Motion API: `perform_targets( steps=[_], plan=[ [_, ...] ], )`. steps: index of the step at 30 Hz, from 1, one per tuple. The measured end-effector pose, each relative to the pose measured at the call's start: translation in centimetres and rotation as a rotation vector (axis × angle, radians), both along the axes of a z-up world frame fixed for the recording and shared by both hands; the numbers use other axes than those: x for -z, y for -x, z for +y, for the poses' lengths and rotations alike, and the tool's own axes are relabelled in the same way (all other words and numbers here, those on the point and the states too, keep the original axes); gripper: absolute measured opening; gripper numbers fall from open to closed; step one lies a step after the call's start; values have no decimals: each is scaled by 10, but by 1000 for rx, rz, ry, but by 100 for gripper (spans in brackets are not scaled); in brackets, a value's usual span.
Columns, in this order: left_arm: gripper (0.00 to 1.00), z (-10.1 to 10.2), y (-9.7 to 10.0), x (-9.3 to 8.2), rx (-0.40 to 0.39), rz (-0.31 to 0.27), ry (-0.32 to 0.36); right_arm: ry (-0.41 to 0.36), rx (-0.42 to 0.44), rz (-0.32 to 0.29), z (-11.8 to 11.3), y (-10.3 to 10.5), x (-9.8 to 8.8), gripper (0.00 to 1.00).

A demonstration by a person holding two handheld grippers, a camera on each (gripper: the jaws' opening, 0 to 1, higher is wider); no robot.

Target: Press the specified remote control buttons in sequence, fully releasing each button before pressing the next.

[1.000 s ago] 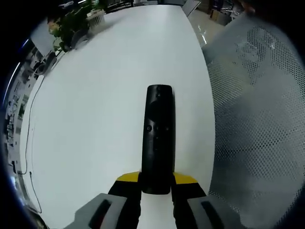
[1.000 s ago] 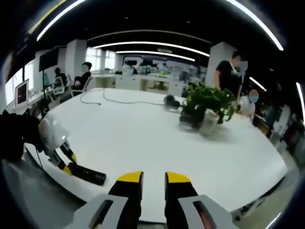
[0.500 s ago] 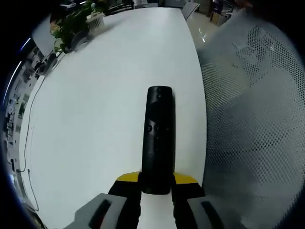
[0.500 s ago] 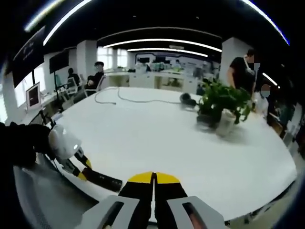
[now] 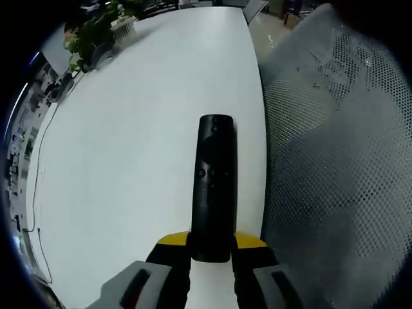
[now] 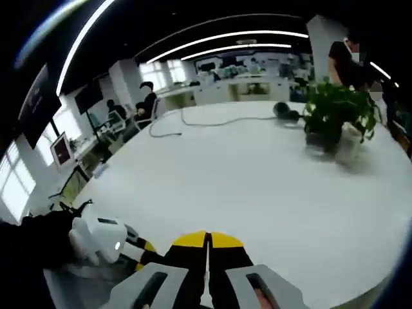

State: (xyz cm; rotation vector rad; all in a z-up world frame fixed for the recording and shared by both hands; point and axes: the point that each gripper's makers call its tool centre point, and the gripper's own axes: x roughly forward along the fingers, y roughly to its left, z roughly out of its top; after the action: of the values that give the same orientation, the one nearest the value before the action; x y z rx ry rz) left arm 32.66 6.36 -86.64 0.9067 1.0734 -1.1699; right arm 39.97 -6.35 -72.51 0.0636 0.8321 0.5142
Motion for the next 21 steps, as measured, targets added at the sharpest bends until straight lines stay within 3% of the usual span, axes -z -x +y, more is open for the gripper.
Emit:
perform_targets(
  steps=[3, 6, 10, 15, 21],
  plan=[
    [24, 0, 0, 0, 1, 2, 30, 8, -16, -18, 10, -13, 11, 0],
    [24, -1, 0, 0, -12, 3, 50, 5, -50, 101, 19, -6, 39, 0],
    [24, -5, 5, -1, -26, 33, 92, 30, -57, 171, 21, 5, 70, 0],
    [24, -8, 8, -1, -6, 29, 88, 93, -65, 398, 11, 38, 108, 0],
    [24, -7, 7, -1, 4, 22, 105, 66, -55, 492, 13, 49, 120, 0]
  ],
)
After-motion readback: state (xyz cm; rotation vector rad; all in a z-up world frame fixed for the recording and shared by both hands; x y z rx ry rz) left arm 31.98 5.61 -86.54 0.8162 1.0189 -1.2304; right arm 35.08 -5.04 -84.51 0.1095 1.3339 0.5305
